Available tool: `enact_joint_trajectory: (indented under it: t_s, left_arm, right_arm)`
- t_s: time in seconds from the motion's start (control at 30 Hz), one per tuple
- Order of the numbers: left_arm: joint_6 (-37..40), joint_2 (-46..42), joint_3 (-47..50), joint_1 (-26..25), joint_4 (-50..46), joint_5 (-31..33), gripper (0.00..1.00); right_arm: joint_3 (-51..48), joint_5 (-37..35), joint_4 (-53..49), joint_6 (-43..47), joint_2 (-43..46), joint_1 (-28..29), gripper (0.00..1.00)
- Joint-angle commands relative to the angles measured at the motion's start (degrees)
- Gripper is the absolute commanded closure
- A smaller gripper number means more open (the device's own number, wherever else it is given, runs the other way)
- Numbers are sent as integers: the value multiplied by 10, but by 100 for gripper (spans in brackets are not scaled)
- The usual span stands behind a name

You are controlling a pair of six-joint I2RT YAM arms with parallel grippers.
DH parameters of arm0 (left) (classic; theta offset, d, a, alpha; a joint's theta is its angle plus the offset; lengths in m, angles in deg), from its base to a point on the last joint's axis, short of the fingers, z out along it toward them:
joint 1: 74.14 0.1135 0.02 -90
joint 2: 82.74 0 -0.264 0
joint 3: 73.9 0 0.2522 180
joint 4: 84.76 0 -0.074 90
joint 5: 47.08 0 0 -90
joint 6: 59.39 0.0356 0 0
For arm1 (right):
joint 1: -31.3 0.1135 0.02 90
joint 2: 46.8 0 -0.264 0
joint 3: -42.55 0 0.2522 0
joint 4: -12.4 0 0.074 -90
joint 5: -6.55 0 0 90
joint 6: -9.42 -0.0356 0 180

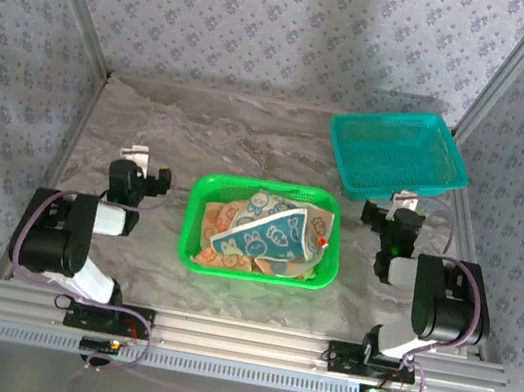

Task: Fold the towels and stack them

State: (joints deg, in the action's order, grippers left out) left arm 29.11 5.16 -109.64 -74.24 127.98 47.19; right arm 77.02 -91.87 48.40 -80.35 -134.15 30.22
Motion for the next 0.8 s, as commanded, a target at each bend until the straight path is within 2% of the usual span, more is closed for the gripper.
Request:
enact_joint_trajectory:
  t_s: [0.0, 0.77]
  left_arm:
    - [6, 0, -16, 2, 3, -8, 0]
    - [5, 1, -17, 3, 3, -9, 0]
  right_arm:
    - [0, -15, 12, -3, -4, 4, 0]
    - [2, -11, 8, -1, -4, 6, 0]
